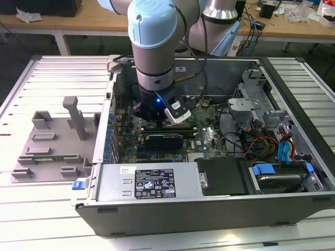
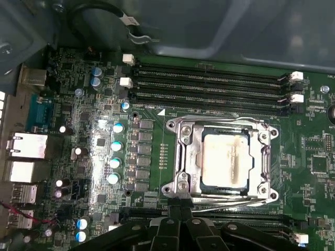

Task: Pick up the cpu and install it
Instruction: 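Install the second cpu locking lever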

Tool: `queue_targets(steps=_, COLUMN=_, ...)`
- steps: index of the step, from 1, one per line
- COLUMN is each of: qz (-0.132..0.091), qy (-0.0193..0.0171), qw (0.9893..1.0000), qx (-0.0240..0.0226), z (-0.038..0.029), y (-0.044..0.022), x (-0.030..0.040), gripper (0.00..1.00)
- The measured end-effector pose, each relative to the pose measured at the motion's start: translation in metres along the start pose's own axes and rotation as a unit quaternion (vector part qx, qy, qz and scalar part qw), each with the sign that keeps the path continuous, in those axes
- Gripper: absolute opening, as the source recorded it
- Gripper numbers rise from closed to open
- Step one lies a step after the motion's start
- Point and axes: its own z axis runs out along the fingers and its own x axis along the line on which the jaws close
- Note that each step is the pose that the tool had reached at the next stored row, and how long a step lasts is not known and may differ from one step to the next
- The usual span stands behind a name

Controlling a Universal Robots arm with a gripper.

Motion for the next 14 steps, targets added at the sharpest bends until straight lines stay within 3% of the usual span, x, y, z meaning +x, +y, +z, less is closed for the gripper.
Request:
queue_targets(steps=4, qz=0.0, qy=-0.0004, qw=1.0, qx=-0.007, z=0.0017, y=-0.0042, x=0.0004, gripper=0.11)
queue_targets(steps=5, qz=0.001, qy=-0.0007, qw=0.9999, qx=-0.011, z=0.0022, y=-0.0049, x=0.0005, gripper=0.11)
queue_targets(steps=7, qz=0.002, qy=-0.0016, qw=0.9997, qx=-0.0247, z=0.0033, y=-0.0061, x=0.0006, gripper=0.11)
queue_targets(steps=8, qz=0.002, qy=-0.0019, qw=0.9996, qx=-0.029, z=0.0038, y=-0.0067, x=0.0007, gripper=0.11)
queue_targets(steps=14, qz=0.003, qy=-0.0027, qw=0.9991, qx=-0.0427, z=0.0076, y=-0.0081, x=0.0029, gripper=0.11)
